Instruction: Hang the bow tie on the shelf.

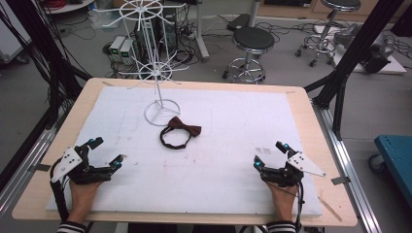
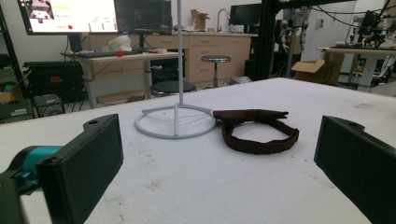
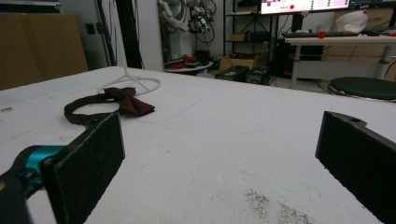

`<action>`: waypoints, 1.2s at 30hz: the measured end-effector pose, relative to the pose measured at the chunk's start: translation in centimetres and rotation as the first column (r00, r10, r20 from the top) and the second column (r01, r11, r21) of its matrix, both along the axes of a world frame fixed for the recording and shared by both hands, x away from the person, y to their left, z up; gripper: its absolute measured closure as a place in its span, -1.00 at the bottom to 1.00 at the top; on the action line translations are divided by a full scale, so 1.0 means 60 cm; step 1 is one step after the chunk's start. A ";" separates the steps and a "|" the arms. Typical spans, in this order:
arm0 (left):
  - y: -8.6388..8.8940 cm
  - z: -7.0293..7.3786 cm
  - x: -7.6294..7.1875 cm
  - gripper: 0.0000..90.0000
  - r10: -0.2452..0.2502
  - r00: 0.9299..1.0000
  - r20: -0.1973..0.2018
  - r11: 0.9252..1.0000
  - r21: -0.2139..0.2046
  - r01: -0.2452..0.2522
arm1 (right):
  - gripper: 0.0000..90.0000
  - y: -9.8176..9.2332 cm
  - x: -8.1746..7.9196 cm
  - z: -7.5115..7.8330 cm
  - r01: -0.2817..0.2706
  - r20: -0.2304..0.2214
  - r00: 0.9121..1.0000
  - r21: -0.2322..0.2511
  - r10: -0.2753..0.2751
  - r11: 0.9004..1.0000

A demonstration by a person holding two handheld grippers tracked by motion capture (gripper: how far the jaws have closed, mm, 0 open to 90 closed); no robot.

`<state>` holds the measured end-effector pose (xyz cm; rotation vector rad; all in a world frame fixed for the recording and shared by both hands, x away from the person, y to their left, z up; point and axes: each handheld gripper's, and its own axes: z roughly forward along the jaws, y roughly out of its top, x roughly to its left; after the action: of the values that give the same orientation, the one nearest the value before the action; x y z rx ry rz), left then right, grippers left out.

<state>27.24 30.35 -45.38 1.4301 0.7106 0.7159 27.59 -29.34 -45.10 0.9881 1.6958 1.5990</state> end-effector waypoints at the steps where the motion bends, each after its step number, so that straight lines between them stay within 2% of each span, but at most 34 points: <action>1: 0.000 0.000 0.000 -0.96 0.000 1.000 0.001 1.000 0.000 0.000 | -0.99 0.000 0.000 0.000 -0.002 0.000 1.000 0.001 0.002 1.000; 16: 0.000 0.000 0.001 -0.96 0.001 1.000 -0.004 1.000 -0.005 -0.001 | -0.99 0.000 0.000 0.000 -0.002 0.005 1.000 -0.005 0.002 1.000; 20: 0.000 0.001 0.003 -0.96 0.000 1.000 -0.018 1.000 -0.007 0.000 | -0.99 0.000 0.000 0.000 -0.001 0.003 1.000 -0.002 0.001 1.000; 22: 0.000 0.003 0.005 -0.96 -0.002 1.000 -0.012 1.000 0.009 0.002 | -0.99 0.000 0.000 0.000 -0.002 0.001 1.000 0.000 0.002 1.000; 24: 0.000 0.009 0.006 -0.96 -0.005 1.000 0.004 1.000 0.018 0.005 | -0.99 0.000 0.001 0.000 -0.002 0.003 1.000 -0.001 0.002 1.000; 29: -0.005 0.027 0.011 -0.96 -0.030 1.000 -0.001 0.999 0.034 0.030 | -0.99 0.000 0.001 0.000 -0.004 0.000 1.000 0.004 0.004 1.000; 31: -0.010 0.036 0.015 -0.96 -0.043 0.999 -0.010 0.998 0.042 0.043 | -0.99 0.000 0.001 0.000 -0.003 0.003 1.000 0.000 0.003 1.000; 32: -0.016 0.047 0.019 -0.96 -0.068 0.997 -0.025 0.996 0.054 0.069 | -0.99 0.000 0.001 0.000 -0.002 0.004 1.000 0.000 0.002 1.000; 34: -0.020 0.052 0.021 -0.96 -0.078 0.997 -0.023 0.995 0.057 0.079 | -0.99 0.000 0.001 0.000 -0.003 0.002 1.000 0.000 0.003 1.000; 36: -0.027 0.063 0.026 -0.96 -0.097 0.995 -0.031 0.992 0.079 0.099 | -0.99 0.000 0.001 0.000 -0.003 0.002 1.000 0.000 0.003 1.000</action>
<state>28.82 28.71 -41.60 1.5402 0.6331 0.6561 27.62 -29.35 -45.11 0.9842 1.6964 1.6008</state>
